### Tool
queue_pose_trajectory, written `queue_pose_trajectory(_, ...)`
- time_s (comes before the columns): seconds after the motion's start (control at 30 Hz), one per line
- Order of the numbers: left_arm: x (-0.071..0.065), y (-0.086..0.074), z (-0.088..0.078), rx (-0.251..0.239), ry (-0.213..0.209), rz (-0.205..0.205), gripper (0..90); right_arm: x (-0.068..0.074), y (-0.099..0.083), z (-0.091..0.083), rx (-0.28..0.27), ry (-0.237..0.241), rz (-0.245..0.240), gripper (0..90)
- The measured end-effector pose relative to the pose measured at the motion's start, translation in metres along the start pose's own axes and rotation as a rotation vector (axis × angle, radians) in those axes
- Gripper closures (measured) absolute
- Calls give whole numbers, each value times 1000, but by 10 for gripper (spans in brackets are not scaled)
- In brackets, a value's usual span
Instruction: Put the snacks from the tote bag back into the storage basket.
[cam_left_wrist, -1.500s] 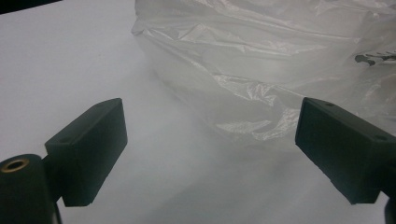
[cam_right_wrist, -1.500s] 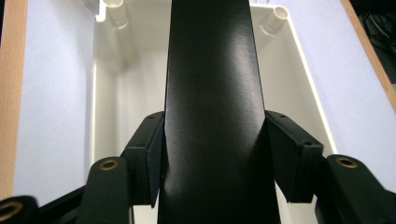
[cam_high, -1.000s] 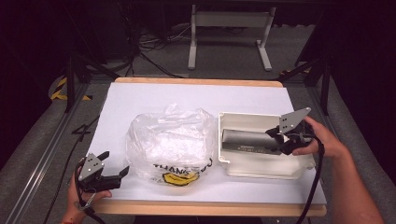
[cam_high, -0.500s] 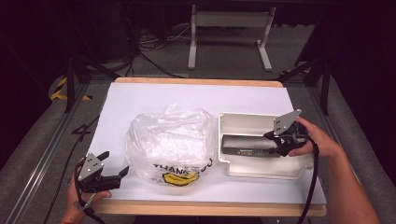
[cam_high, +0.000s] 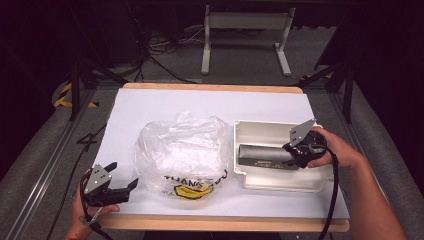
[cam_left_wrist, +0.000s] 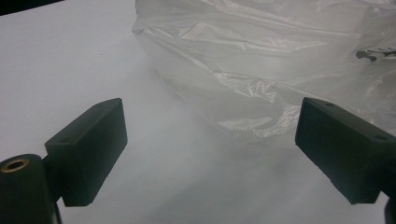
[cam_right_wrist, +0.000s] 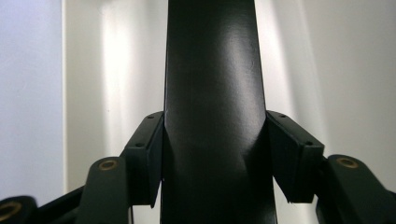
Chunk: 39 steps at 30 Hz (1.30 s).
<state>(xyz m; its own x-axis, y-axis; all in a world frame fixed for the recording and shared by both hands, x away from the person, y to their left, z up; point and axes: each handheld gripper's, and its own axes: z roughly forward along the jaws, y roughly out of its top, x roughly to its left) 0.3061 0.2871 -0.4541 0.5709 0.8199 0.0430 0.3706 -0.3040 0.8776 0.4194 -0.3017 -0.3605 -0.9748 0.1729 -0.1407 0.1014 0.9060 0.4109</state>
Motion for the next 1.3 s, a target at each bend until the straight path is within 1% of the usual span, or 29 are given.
queue_pose_trajectory(0.07,0,0,0,2,1,4,100,-1,0,1,6,-4,-1,425)
queue_pose_trajectory(0.13,0,0,0,2,0,4,100,-2,1,3,31,-11,-4,423)
queue_pose_trajectory(0.17,0,0,0,2,2,4,100,-2,0,4,34,-11,-6,423)
queue_pose_trajectory(0.33,0,0,0,1,0,2,100,-4,0,5,37,-18,1,422)
queue_pose_trajectory(0.4,0,0,1,3,-2,6,100,-4,0,6,42,-11,0,422)
queue_pose_trajectory(0.57,0,0,1,3,-2,4,100,-4,1,7,50,-11,-5,422)
queue_pose_trajectory(0.67,0,0,1,1,-5,1,100,-4,1,8,55,-5,-1,421)
queue_pose_trajectory(0.8,0,0,1,4,-7,6,100,-5,0,9,59,-10,5,418)
queue_pose_trajectory(0.83,0,0,1,4,-7,6,100,-5,0,9,59,-10,5,418)
queue_pose_trajectory(0.87,0,0,1,4,-7,4,100,-5,0,9,60,-20,12,415)
queue_pose_trajectory(0.93,0,0,1,2,-6,4,100,-5,0,7,43,-19,10,416)
queue_pose_trajectory(1.1,0,0,1,4,-7,6,100,-5,0,7,43,-28,13,414)
queue_pose_trajectory(1.2,0,0,0,3,-7,6,100,-5,1,6,45,-26,15,411)
queue_pose_trajectory(1.23,0,0,0,2,-7,5,100,-4,1,6,37,-35,14,410)
queue_pose_trajectory(1.3,0,0,0,3,-5,5,100,-4,1,5,33,-34,11,407)
